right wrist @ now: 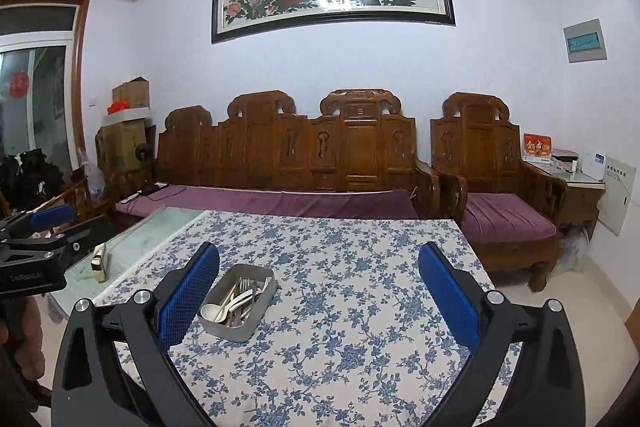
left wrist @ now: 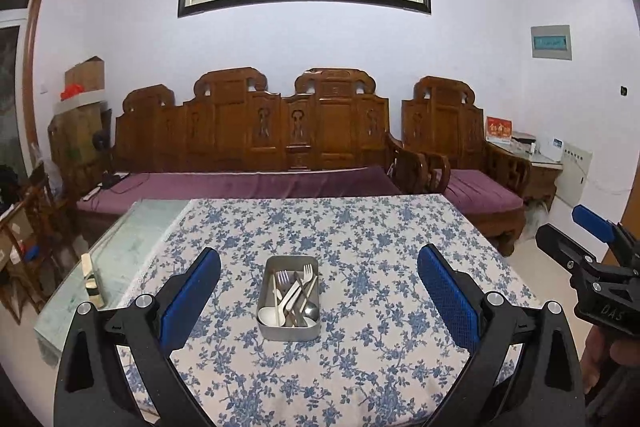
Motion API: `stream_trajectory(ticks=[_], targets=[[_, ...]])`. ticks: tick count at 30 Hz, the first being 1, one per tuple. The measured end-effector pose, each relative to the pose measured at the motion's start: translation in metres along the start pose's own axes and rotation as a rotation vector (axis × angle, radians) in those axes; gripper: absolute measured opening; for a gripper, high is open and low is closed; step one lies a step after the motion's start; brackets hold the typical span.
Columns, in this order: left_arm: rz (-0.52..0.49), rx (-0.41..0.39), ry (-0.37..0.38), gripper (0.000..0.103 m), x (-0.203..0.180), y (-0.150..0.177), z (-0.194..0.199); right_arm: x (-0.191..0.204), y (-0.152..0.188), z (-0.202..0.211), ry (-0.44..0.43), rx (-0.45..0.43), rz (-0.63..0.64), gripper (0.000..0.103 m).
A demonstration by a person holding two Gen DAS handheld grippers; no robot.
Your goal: Organize utensils
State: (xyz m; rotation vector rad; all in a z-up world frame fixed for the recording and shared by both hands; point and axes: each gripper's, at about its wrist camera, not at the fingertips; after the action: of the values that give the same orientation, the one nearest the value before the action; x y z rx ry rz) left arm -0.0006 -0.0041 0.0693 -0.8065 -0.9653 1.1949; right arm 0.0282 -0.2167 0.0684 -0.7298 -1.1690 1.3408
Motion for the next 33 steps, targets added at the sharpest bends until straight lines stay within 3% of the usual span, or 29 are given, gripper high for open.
stream_trajectory(ticks=[33], targets=[[0.005, 0.005, 0.003, 0.095, -0.0028, 0.0083, -0.0023, 0.0023, 0.0037, -0.0033, -0.001, 0.007, -0.005, 0.100]])
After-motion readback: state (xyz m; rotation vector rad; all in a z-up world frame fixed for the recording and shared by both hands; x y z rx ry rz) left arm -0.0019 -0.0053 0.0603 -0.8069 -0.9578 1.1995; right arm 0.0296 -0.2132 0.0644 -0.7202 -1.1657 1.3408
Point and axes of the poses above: each gripper's, at about its wrist camera, not at the fingertips, and z roughly against the way its jaws point, x to its left, y to its underside, and after that the axes turned 11 degrees about -z, right-handed
